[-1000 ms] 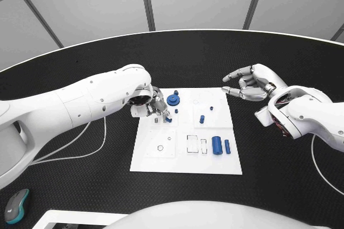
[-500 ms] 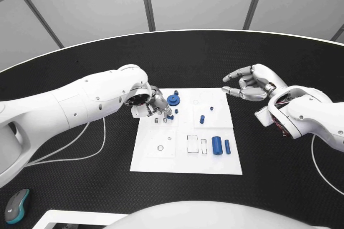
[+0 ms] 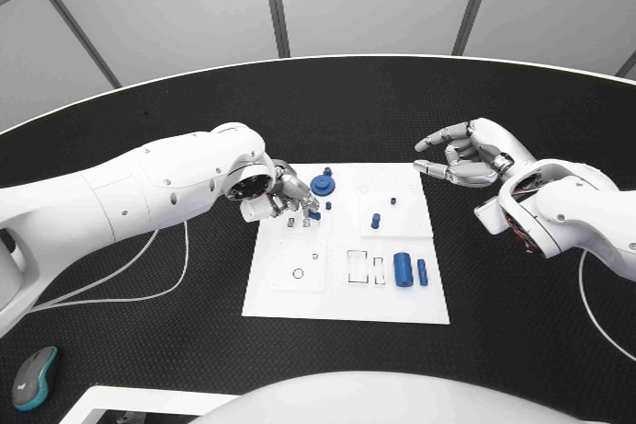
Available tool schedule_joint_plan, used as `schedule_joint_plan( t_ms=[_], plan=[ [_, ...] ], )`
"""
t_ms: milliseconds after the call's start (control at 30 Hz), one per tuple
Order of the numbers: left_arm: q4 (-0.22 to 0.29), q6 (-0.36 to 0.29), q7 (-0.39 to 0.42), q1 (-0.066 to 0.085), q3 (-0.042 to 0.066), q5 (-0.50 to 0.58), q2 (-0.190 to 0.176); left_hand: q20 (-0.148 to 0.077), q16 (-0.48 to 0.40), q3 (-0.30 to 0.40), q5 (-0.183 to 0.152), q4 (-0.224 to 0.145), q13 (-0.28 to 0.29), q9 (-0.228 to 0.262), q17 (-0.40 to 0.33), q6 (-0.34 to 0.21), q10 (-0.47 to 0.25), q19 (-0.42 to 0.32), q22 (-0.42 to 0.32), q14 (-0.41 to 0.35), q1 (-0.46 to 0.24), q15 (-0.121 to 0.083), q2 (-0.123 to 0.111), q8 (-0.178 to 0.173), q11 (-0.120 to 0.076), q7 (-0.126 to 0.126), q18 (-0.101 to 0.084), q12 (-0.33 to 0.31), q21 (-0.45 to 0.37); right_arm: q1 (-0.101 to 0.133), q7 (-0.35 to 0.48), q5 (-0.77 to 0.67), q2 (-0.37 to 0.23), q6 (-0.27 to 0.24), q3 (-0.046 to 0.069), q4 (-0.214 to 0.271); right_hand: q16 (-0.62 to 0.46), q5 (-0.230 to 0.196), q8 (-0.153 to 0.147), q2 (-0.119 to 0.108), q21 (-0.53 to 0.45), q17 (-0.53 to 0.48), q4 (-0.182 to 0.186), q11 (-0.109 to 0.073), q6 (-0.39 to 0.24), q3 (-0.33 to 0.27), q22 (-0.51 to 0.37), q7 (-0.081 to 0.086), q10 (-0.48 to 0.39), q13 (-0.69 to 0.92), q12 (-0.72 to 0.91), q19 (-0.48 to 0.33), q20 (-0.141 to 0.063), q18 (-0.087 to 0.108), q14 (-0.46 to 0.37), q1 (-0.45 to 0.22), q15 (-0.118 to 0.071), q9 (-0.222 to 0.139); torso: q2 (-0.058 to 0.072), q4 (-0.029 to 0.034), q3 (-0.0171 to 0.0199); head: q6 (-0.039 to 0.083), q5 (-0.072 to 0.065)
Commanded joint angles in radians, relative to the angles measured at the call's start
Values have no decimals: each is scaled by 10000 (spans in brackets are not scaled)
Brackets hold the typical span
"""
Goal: Assemble the parts on the task board
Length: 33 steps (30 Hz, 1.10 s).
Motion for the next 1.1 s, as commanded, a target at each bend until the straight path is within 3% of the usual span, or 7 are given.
schedule_joint_plan(
  t_ms=[33,133,300,1100],
  plan=[
    [69,-97,23,-1,-45,-132,-95,-61,-39,941,565,-1072,-13,67,968,225,173,2,-4,565,-93,-76,31,86,-149,-108,-192,13,40,0,-2,0,-1,-4,0,-4,-30,65,65,-12,7,1199,27,-10,58,18,1039,19,77,705,43,220,-66,135,639,83,-76,15,-2,-4,0,5,39],
    [152,-220,51,-6,-74,-413,-174,-87,-42,863,893,-1103,-43,126,971,257,200,6,6,566,-121,-108,26,134,-179,-144,-193,-11,46,0,-2,0,-4,-9,0,-7,-30,65,65,-12,7,1199,27,-10,58,18,1039,19,77,705,43,220,-66,135,639,83,-76,15,14,-14,2,24,64],
    [319,-380,34,-37,-97,-1064,-270,-105,-41,823,1090,-1140,-40,168,978,292,243,6,2,569,-127,-132,19,173,-206,-172,-192,-2,46,0,1,0,-3,-16,0,-14,-30,65,65,-12,7,1199,27,-10,58,18,1039,19,77,705,43,220,-66,135,639,83,-76,15,18,-21,-2,16,95],
    [672,-755,-149,-143,-122,-2175,-267,-119,-41,800,1252,-1170,-125,212,984,335,243,24,36,571,-136,-156,9,222,-232,-198,-198,-68,63,-1,15,0,-4,-49,0,-9,-38,83,73,-20,-6,1191,33,-12,59,20,1030,17,90,710,53,220,-69,137,638,83,-78,14,54,-24,5,26,97]
  ],
)
